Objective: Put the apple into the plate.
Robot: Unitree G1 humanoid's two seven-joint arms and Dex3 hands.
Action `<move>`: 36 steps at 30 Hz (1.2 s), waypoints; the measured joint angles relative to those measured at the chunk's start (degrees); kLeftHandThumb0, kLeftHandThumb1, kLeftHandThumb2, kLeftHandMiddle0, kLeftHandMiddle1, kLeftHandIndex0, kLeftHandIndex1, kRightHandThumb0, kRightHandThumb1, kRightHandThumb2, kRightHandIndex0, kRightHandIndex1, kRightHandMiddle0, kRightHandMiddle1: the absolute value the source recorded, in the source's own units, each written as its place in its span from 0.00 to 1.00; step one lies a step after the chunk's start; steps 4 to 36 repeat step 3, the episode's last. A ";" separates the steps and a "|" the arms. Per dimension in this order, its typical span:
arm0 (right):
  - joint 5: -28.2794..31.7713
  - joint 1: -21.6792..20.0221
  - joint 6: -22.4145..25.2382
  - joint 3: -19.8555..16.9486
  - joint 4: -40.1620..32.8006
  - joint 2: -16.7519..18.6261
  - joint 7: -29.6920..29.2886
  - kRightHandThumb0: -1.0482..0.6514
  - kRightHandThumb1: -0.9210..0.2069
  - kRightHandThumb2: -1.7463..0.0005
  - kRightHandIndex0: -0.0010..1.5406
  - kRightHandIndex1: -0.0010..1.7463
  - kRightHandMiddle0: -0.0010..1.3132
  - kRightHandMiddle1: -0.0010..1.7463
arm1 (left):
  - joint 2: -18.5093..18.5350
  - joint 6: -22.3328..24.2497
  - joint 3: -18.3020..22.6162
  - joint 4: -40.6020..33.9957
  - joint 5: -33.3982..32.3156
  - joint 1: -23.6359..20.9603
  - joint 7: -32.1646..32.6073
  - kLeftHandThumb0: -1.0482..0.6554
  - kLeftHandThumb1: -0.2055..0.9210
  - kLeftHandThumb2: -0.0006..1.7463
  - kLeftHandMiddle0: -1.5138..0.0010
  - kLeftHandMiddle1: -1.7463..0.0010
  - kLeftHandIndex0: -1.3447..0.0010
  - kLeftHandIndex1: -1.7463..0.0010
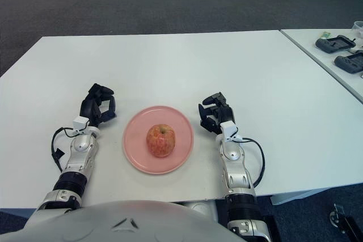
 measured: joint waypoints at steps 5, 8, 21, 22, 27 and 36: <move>0.02 0.00 -0.05 -0.02 0.00 0.00 0.00 0.40 0.16 0.55 0.30 0.78 0.23 1.00 | 0.02 0.24 0.02 0.15 -0.11 -0.04 -0.03 0.37 0.62 0.63 0.50 0.00 0.65 0.00; 0.02 0.00 -0.05 -0.02 0.00 0.00 0.00 0.40 0.16 0.55 0.30 0.78 0.23 1.00 | 0.02 0.24 0.02 0.15 -0.11 -0.04 -0.03 0.37 0.62 0.63 0.50 0.00 0.65 0.00; 0.02 0.00 -0.05 -0.02 0.00 0.00 0.00 0.40 0.16 0.55 0.30 0.78 0.23 1.00 | 0.02 0.24 0.02 0.15 -0.11 -0.04 -0.03 0.37 0.62 0.63 0.50 0.00 0.65 0.00; 0.02 0.00 -0.05 -0.02 0.00 0.00 0.00 0.40 0.16 0.55 0.30 0.78 0.23 1.00 | 0.02 0.24 0.02 0.15 -0.11 -0.04 -0.03 0.37 0.62 0.63 0.50 0.00 0.65 0.00; 0.02 0.00 -0.05 -0.02 0.00 0.00 0.00 0.40 0.16 0.55 0.30 0.78 0.23 1.00 | 0.02 0.24 0.02 0.15 -0.11 -0.04 -0.03 0.37 0.62 0.63 0.50 0.00 0.65 0.00; 0.02 0.00 -0.05 -0.02 0.00 0.00 0.00 0.40 0.16 0.55 0.30 0.78 0.23 1.00 | 0.02 0.24 0.02 0.15 -0.11 -0.04 -0.03 0.37 0.62 0.63 0.50 0.00 0.65 0.00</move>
